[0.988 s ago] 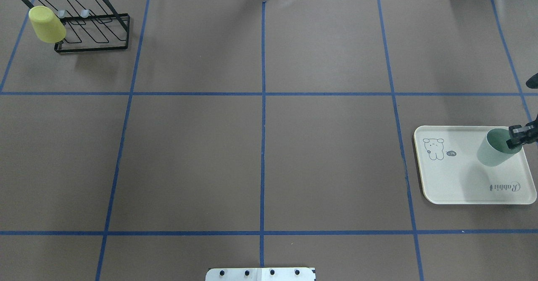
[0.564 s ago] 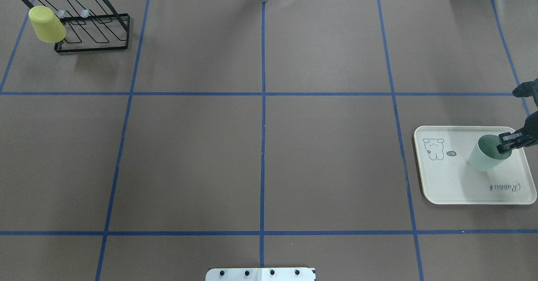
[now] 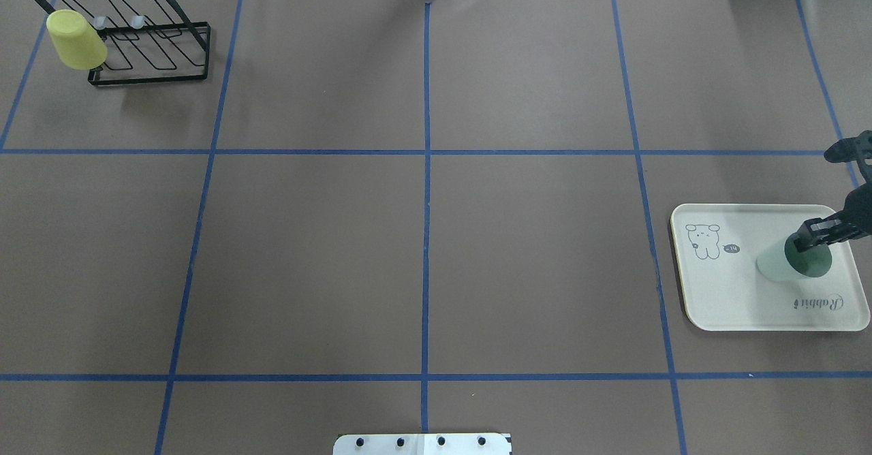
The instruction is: Left arm grabs green cup and hands to right arm on tray
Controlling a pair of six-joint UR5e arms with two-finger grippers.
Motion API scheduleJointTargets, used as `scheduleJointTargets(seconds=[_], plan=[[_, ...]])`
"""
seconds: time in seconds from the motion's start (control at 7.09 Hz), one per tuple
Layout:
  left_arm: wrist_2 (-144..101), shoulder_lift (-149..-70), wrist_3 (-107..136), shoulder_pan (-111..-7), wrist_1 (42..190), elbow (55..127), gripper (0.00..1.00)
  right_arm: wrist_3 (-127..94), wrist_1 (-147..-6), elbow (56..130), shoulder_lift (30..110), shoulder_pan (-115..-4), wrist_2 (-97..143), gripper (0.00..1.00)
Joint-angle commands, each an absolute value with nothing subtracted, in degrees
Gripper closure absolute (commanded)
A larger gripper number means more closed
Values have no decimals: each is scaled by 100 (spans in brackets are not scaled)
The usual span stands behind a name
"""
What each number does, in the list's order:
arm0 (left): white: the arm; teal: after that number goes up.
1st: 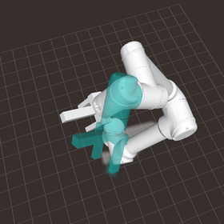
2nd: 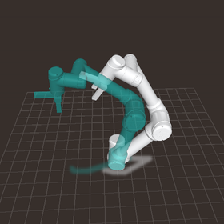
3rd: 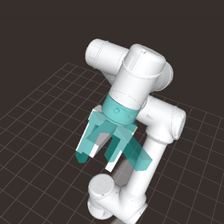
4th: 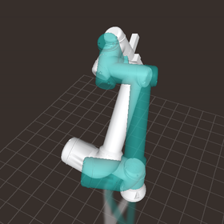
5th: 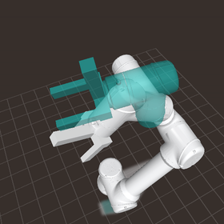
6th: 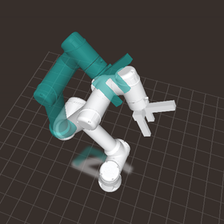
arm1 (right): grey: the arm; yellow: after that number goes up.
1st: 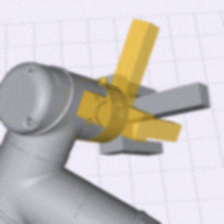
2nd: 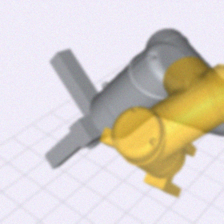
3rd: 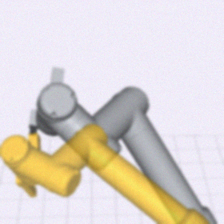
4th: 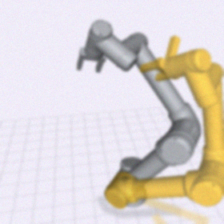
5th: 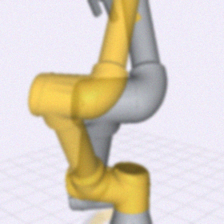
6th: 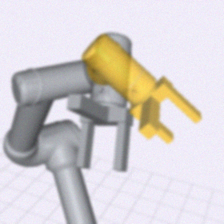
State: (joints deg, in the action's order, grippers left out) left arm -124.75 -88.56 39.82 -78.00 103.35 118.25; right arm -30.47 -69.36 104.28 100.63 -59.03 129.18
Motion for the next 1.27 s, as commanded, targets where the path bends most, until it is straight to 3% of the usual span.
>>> scheduleJointTargets(seconds=[0.0, 0.28, 0.56, 1.13], plan=[[-12472, -8859, 3981, -7796, 10248, 11848, 0, -3041, -6935, 11088, 10325, -6368, 12999, 1], [-12472, -8798, 3903, -7718, 10152, 11848, 0, -2971, -7022, 11434, 10459, -7413, 13618, 1], [-12541, -8772, 2617, -7743, 9260, 11848, 0, -2962, -7075, 11426, 10468, -7681, 13711, 1], [-13384, -8404, 1023, -8084, 8569, 11516, 0, -920, -9531, 11452, 9599, -8628, 13518, 1]])
